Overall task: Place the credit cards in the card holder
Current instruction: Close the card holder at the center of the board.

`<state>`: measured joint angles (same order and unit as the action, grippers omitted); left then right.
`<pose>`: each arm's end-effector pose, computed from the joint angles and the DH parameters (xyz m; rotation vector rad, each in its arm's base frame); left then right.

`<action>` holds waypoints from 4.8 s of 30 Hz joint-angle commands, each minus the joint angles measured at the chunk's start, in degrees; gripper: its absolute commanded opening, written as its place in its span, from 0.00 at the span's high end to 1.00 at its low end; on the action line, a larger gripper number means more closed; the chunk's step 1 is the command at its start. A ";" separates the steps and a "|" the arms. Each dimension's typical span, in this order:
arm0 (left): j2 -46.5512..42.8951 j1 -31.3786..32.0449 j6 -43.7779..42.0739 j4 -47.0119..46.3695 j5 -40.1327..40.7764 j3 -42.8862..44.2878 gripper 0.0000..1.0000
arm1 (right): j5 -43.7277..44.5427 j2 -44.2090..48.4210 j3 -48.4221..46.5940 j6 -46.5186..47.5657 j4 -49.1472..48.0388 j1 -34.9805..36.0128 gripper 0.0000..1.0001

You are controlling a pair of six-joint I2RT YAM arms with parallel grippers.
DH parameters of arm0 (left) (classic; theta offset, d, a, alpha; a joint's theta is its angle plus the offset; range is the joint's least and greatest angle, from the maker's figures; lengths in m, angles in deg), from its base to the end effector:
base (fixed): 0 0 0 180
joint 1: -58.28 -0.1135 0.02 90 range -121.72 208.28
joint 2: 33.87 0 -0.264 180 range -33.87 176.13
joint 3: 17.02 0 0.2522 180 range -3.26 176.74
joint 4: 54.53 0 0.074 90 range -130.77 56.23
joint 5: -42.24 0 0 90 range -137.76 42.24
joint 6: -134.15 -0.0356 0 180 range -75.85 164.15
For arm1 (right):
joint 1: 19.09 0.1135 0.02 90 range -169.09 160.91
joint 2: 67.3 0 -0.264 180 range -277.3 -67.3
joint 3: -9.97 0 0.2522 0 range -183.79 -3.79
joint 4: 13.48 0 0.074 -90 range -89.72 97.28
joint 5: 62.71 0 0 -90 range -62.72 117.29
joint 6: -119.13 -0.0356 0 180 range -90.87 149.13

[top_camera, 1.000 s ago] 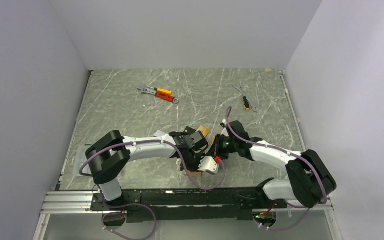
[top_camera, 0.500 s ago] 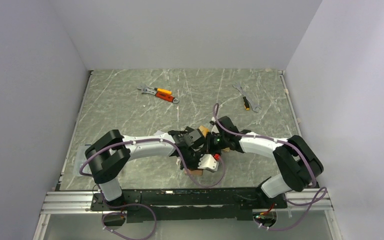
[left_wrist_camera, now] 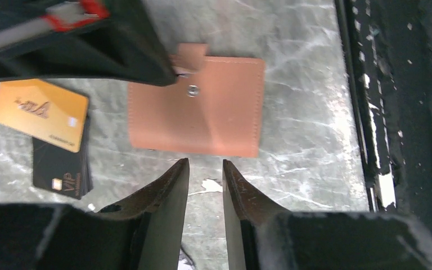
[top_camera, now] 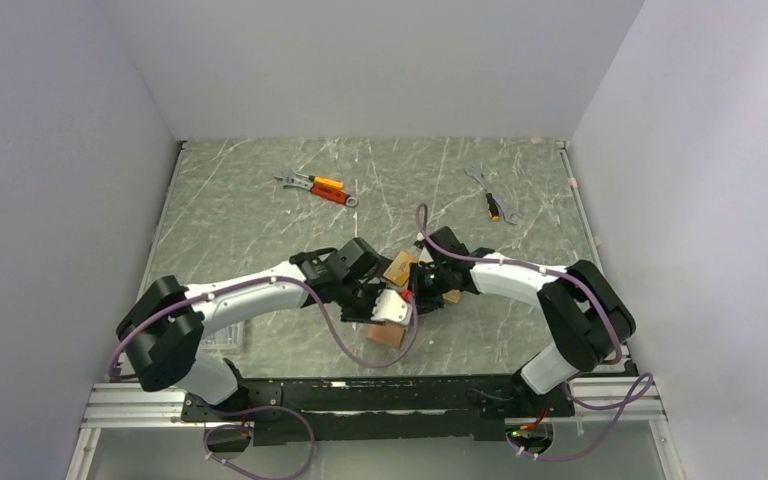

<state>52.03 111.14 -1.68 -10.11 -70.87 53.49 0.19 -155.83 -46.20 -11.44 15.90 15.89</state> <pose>0.1688 -0.2460 0.2176 2.0540 1.5760 -0.5703 0.2171 0.1717 0.1493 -0.0340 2.8789 0.9906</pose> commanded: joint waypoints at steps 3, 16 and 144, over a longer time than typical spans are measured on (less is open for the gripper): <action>-3.79 1.56 -13.32 -8.47 -0.59 -10.72 0.67 | 1.63 -2.25 -5.56 4.01 6.52 0.14 1.00; -5.84 5.12 -16.33 -20.01 5.60 -16.60 0.68 | 2.71 -6.15 -10.42 5.02 11.88 1.75 1.00; 2.88 7.77 -13.74 -9.05 5.94 -7.06 0.89 | 46.82 -4.75 2.42 -22.84 15.04 32.07 1.00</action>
<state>53.28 119.42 -16.82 -19.78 -61.80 42.41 42.20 -154.81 -48.26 -30.28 19.92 38.93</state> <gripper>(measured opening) 0.118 0.007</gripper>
